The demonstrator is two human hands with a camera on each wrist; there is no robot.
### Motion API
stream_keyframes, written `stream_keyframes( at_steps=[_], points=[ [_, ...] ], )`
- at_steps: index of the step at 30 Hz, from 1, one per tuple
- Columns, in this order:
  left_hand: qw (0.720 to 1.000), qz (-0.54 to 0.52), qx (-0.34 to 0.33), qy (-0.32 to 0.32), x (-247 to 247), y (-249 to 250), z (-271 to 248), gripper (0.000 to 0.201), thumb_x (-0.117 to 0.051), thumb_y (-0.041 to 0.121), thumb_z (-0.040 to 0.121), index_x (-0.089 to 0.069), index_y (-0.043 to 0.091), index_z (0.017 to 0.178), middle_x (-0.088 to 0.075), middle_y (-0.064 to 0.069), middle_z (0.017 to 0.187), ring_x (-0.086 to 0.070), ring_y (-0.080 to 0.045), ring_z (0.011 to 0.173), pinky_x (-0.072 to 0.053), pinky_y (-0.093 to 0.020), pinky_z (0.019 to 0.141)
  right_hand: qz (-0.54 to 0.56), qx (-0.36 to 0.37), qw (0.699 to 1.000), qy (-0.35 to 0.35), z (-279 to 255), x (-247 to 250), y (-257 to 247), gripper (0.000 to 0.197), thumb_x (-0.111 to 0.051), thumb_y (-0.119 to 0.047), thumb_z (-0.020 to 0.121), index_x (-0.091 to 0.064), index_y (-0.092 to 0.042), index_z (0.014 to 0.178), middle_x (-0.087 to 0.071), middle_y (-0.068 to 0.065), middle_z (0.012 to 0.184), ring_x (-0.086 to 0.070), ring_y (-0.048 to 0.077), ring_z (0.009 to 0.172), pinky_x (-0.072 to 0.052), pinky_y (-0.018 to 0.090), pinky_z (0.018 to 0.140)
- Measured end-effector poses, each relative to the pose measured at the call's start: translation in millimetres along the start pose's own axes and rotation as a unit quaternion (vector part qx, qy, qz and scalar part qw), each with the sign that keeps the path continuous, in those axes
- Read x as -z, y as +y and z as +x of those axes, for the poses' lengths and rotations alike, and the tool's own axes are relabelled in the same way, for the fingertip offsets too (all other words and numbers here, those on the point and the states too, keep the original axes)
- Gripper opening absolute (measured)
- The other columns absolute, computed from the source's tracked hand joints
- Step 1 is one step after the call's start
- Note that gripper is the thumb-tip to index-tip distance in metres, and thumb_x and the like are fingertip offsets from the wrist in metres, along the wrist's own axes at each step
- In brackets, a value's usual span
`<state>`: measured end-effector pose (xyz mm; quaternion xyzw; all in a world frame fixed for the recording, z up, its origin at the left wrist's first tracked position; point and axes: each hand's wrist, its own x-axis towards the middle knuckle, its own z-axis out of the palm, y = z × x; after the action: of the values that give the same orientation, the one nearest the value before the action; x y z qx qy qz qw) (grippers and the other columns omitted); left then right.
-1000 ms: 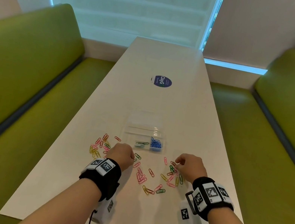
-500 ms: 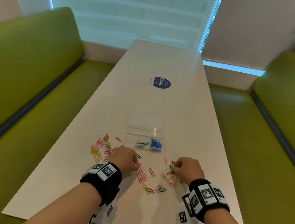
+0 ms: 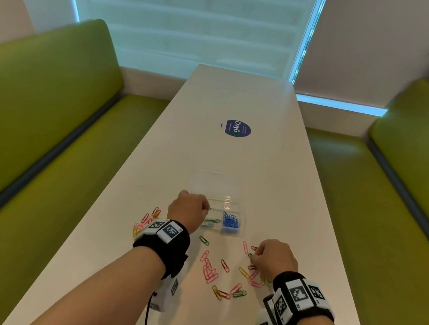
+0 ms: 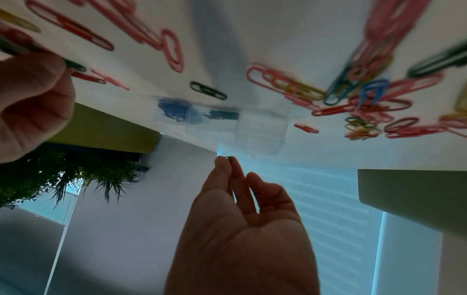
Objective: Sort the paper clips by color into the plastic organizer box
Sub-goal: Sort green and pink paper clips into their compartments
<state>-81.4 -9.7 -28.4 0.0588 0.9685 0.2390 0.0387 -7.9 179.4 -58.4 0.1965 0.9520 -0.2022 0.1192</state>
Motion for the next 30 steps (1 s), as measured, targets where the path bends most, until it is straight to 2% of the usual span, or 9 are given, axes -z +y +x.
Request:
stream_keyframes(
  at_steps=[5, 12, 16, 17, 19, 24, 27, 30],
  points=[
    [1.000, 0.005, -0.002, -0.018, -13.0, 0.4, 10.8, 0.025, -0.051, 0.022, 0.093, -0.068, 0.026, 0.110, -0.055, -0.006, 0.118, -0.060, -0.023, 0.103, -0.048, -0.032, 0.090, 0.002, -0.004, 1.000, -0.016, 3.4, 1.8, -2.0, 0.019, -0.062, -0.028, 0.083, -0.068, -0.017, 0.097, -0.068, 0.000, 0.102, -0.063, 0.018, 0.097, -0.053, 0.030, 0.084],
    [1.000, 0.008, -0.005, -0.027, -21.4, -3.1, 14.8, 0.024, -0.053, 0.022, 0.092, -0.067, 0.024, 0.112, -0.062, -0.002, 0.115, -0.053, -0.017, 0.113, -0.047, -0.032, 0.091, 0.012, -0.007, 0.998, -0.054, 8.7, 5.8, -3.0, 0.016, -0.063, -0.025, 0.081, -0.069, -0.015, 0.091, -0.070, 0.002, 0.099, -0.065, 0.018, 0.095, -0.054, 0.031, 0.085],
    [1.000, 0.002, -0.001, -0.016, -22.6, -3.5, 15.6, 0.025, -0.055, 0.021, 0.090, -0.067, 0.024, 0.112, -0.061, -0.002, 0.115, -0.053, -0.016, 0.112, -0.047, -0.032, 0.093, 0.012, 0.003, 0.998, -0.059, 8.3, 7.8, -3.9, 0.013, -0.065, -0.024, 0.080, -0.069, -0.014, 0.086, -0.070, 0.001, 0.099, -0.065, 0.017, 0.094, -0.054, 0.031, 0.084],
    [1.000, 0.002, -0.002, -0.013, -22.5, -3.1, 15.0, 0.025, -0.054, 0.020, 0.091, -0.066, 0.024, 0.112, -0.061, -0.002, 0.115, -0.053, -0.016, 0.113, -0.047, -0.032, 0.093, 0.013, 0.008, 0.998, -0.058, 7.6, 8.1, -4.0, 0.008, -0.065, -0.024, 0.080, -0.067, -0.016, 0.080, -0.070, 0.000, 0.097, -0.065, 0.017, 0.093, -0.054, 0.030, 0.083],
    [1.000, 0.003, -0.010, -0.007, -22.2, -2.9, 14.3, 0.026, -0.054, 0.019, 0.091, -0.066, 0.023, 0.113, -0.063, -0.001, 0.113, -0.050, -0.015, 0.116, -0.046, -0.031, 0.093, 0.020, 0.017, 0.998, -0.052, 6.8, 8.7, -4.1, 0.011, -0.067, -0.023, 0.078, -0.060, -0.020, 0.069, -0.069, 0.000, 0.092, -0.065, 0.016, 0.090, -0.054, 0.029, 0.080],
    [1.000, 0.006, -0.019, -0.001, -21.0, -4.3, 10.3, 0.024, -0.054, 0.020, 0.092, -0.066, 0.022, 0.113, -0.066, 0.002, 0.110, -0.047, -0.015, 0.116, -0.047, -0.033, 0.091, 0.069, 0.046, 0.996, -0.030, 8.2, 14.6, -10.4, 0.018, -0.070, -0.024, 0.076, -0.057, -0.023, 0.064, -0.063, -0.006, 0.075, -0.063, 0.012, 0.077, -0.056, 0.030, 0.078],
    [1.000, 0.005, -0.016, 0.001, -19.3, -7.2, 6.5, 0.024, -0.054, 0.021, 0.092, -0.066, 0.022, 0.113, -0.067, 0.002, 0.109, -0.047, -0.015, 0.116, -0.047, -0.032, 0.089, 0.089, 0.090, 0.992, -0.006, 11.0, 20.6, -25.9, 0.008, -0.066, -0.018, 0.079, -0.066, -0.021, 0.072, -0.068, -0.003, 0.082, -0.063, 0.014, 0.078, -0.056, 0.031, 0.079],
    [1.000, 0.004, -0.018, 0.007, -16.8, -10.4, 3.4, 0.025, -0.053, 0.020, 0.092, -0.065, 0.022, 0.114, -0.067, 0.002, 0.109, -0.048, -0.017, 0.116, -0.047, -0.032, 0.088, 0.086, 0.135, 0.987, 0.011, 16.7, 21.5, -46.9, 0.018, -0.057, -0.014, 0.085, -0.074, -0.015, 0.092, -0.072, 0.002, 0.100, -0.065, 0.017, 0.091, -0.053, 0.029, 0.085]
  ],
)
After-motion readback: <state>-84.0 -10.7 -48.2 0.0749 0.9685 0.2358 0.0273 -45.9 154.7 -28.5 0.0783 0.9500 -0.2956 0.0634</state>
